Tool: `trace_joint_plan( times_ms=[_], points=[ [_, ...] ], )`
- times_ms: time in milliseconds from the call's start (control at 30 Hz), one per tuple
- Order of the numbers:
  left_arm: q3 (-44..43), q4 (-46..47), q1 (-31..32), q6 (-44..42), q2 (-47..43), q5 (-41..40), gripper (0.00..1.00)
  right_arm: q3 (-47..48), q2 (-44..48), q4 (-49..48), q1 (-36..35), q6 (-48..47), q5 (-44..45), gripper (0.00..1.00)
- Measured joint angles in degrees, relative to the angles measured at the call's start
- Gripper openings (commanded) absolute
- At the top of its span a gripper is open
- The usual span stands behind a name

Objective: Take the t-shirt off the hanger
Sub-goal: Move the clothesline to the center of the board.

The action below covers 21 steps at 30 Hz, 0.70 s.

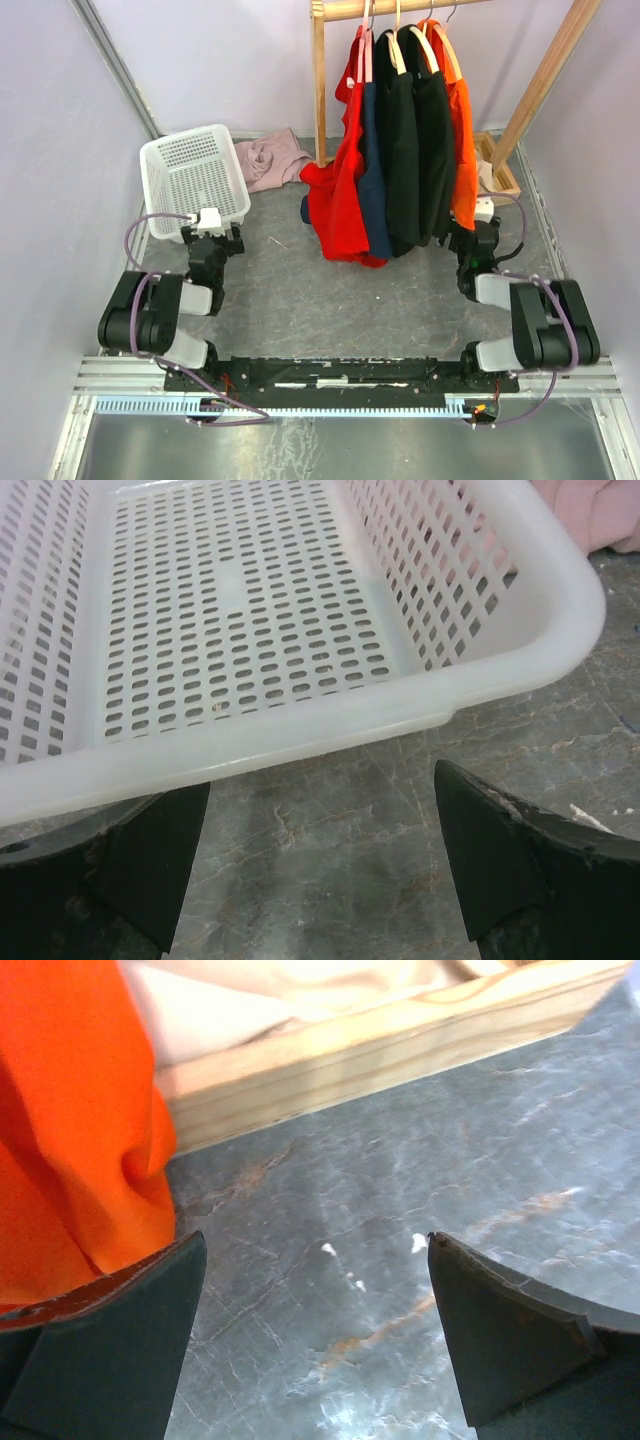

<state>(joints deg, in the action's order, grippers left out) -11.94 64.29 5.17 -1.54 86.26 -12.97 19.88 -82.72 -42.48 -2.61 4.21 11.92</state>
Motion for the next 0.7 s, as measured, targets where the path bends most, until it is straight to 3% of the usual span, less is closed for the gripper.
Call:
trace_joint_plan(
  times_ms=[100, 267, 500, 700],
  points=[
    [-4.07, -10.12, 0.07, 0.02, -4.39, 1.11, 0.99, 3.45, 6.8, 10.51, -0.02, 2.16, 3.98, 1.0],
    [-14.6, -26.51, 0.22, 5.66, -14.05, 2.45, 0.99, 19.52, 15.74, 32.76, -0.02, 8.37, 12.11, 1.0],
    [-17.46, -34.18, 0.22, 18.47, -25.75, 5.75, 0.99, 27.19, 24.57, 47.89, -0.02, 9.92, 14.78, 1.0],
    [-25.7, -42.6, 0.22, 26.01, -27.82, 8.98, 0.99, 41.9, 26.47, 60.92, -0.02, 10.54, 14.01, 0.97]
  ],
)
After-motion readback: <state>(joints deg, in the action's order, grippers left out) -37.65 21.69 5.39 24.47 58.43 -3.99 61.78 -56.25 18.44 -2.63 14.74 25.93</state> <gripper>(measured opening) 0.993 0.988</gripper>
